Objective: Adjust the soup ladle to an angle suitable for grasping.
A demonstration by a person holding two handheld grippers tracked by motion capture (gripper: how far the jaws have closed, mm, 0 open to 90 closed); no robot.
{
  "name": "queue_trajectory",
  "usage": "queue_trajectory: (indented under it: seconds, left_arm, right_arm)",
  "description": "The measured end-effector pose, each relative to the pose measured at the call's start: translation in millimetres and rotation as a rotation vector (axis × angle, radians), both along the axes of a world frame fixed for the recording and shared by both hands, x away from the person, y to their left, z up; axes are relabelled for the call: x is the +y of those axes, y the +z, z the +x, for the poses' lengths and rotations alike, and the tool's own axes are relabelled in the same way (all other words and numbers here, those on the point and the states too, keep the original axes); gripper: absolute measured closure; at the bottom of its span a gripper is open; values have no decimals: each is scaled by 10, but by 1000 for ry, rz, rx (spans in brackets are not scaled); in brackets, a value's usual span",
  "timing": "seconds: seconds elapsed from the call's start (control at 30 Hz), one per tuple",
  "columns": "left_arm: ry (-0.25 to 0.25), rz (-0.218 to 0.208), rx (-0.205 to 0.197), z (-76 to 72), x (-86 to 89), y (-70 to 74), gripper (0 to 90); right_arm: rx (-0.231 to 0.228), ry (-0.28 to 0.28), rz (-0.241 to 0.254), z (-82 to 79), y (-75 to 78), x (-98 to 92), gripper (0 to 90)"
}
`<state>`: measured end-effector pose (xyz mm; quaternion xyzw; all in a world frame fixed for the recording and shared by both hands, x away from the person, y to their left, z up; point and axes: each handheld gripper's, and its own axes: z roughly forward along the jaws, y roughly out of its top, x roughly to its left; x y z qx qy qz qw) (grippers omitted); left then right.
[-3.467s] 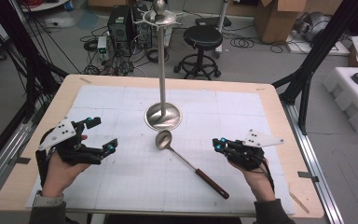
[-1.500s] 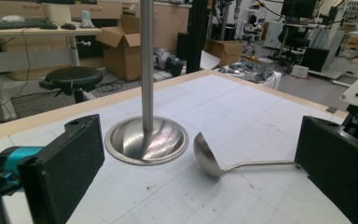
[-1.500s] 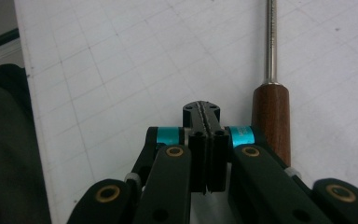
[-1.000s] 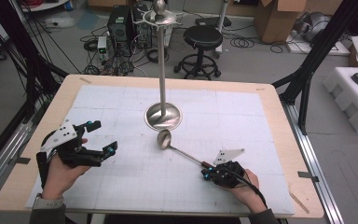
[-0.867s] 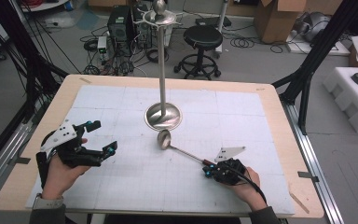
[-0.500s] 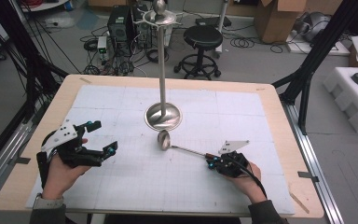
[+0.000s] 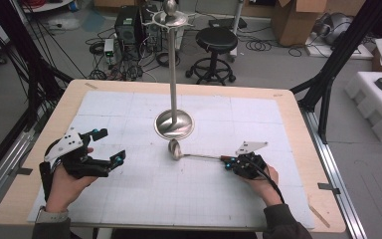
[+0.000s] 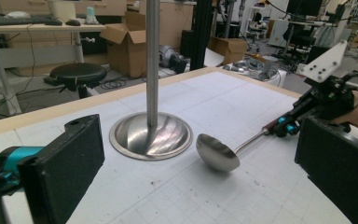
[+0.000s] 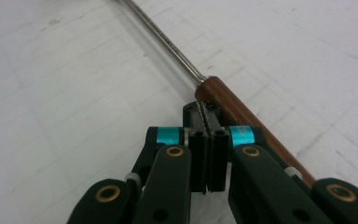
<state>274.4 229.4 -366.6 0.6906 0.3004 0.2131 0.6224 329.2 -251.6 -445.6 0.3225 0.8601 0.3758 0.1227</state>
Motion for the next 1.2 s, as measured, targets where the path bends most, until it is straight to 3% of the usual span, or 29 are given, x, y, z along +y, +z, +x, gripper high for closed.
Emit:
queue_trajectory:
  seconds: [0.17,0.33,0.43,0.6,0.77,0.9,1.03,1.2]
  left_arm:
    - [-4,3,1,4,-3,-2,18]
    - [-9,1,9,3,-14,-6,18]
    - [-9,6,11,8,-7,-10,18]
    - [-4,13,15,19,-14,-22,18]
    - [-6,16,14,17,-25,-23,18]
    - [-6,10,11,8,1,-13,18]
    - [-3,3,9,4,17,-8,18]
    - [2,3,6,3,43,-5,18]
  right_arm:
    - [-4,-28,1,90,-6,-24,898]
    - [29,-59,43,105,-13,-47,898]
    - [25,-63,40,95,0,-39,898]
    - [10,-32,123,48,104,-6,898]
    - [-14,38,135,41,252,204,898]
    - [7,98,80,128,254,475,899]
    - [38,109,58,257,223,684,898]
    - [45,104,35,401,200,867,898]
